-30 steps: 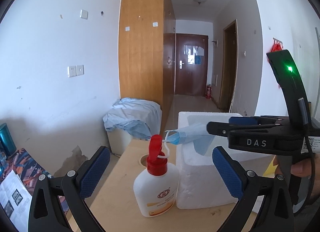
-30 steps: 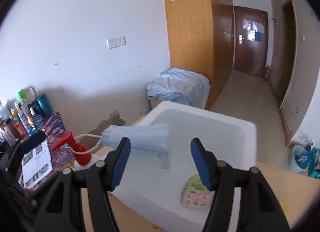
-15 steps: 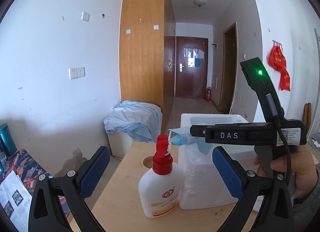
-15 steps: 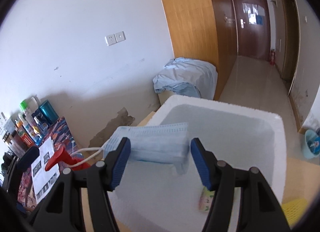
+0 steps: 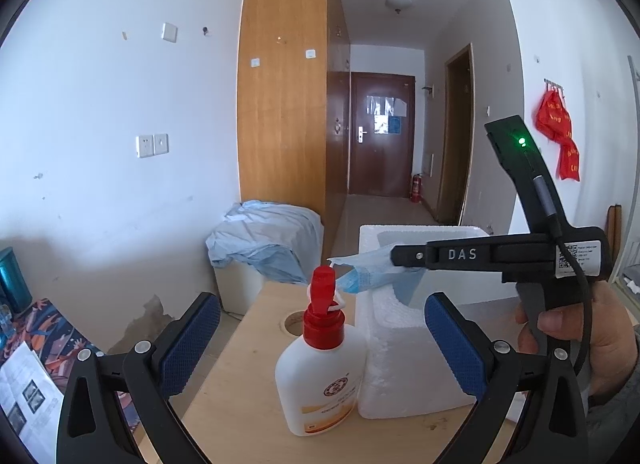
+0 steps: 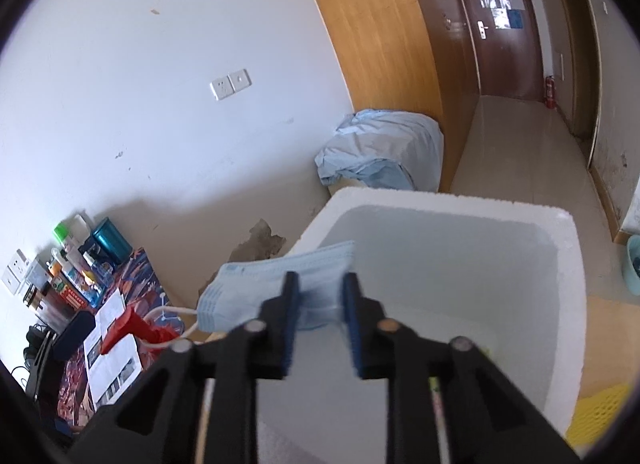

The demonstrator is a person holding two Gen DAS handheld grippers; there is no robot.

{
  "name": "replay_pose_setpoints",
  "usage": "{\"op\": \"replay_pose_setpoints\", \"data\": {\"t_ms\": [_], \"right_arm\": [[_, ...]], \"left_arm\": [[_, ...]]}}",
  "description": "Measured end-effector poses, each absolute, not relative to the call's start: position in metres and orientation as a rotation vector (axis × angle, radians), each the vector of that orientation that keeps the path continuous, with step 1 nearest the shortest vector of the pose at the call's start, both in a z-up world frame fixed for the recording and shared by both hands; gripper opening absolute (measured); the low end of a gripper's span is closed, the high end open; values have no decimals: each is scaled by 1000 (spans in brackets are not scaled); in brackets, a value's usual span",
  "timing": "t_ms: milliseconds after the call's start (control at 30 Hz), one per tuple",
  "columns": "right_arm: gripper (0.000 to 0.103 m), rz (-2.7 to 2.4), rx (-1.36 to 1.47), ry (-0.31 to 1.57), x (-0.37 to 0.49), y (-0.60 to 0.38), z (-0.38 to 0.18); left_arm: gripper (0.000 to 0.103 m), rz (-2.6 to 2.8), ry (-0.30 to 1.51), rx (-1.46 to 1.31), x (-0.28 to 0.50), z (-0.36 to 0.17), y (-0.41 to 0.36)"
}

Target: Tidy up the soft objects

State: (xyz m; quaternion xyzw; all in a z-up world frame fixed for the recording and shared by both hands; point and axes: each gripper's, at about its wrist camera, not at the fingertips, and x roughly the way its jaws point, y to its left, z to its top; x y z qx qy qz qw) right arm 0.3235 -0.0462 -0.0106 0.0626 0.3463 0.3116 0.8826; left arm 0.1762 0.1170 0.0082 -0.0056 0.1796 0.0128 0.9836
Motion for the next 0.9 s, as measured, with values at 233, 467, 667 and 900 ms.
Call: {"op": "replay_pose_setpoints", "data": {"t_ms": [233,467,667,900], "right_arm": [[9,653,144,705,318,-50,-6],[9,609,167,624,312,-69,15],[9,542,171,597,311,-91,21],[9,583,230,618,313,-96,22]], "left_arm": [[102,31,358,-9,176,8,117],[102,23,363,-4,177,7,114],[102,15,366,1,178,7,113],[102,17,365,-7,176,8,115]]}}
